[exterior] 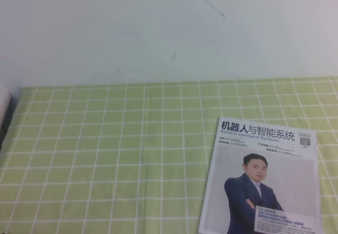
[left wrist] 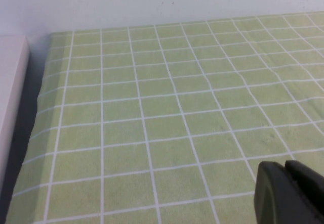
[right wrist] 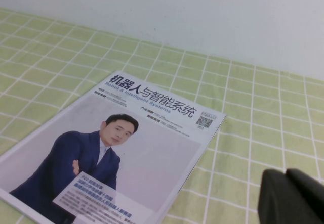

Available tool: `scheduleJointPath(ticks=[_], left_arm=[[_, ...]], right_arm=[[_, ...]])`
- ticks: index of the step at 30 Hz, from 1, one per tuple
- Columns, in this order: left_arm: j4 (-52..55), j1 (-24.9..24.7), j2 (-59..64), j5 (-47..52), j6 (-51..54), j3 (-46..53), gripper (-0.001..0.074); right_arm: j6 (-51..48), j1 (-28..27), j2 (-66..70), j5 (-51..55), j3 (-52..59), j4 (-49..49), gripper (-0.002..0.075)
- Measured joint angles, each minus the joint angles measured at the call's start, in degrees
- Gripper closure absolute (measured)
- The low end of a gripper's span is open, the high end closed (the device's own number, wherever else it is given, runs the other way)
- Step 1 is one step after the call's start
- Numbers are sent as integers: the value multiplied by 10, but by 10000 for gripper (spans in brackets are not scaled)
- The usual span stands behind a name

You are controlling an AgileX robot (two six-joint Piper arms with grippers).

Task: Close book
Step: 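Close the open booklet and leave it lying on the table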

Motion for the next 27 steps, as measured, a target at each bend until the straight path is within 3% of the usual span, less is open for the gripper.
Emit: scheduleJointPath(ticks=[12, 27], left_arm=[[-7, 59, 0, 3, 1, -1, 737], [-8, 63, 0, 3, 31, -1, 737]], right_arm=[[0, 0, 0, 0, 0, 0, 729], [0, 0, 0, 0, 0, 0, 729]])
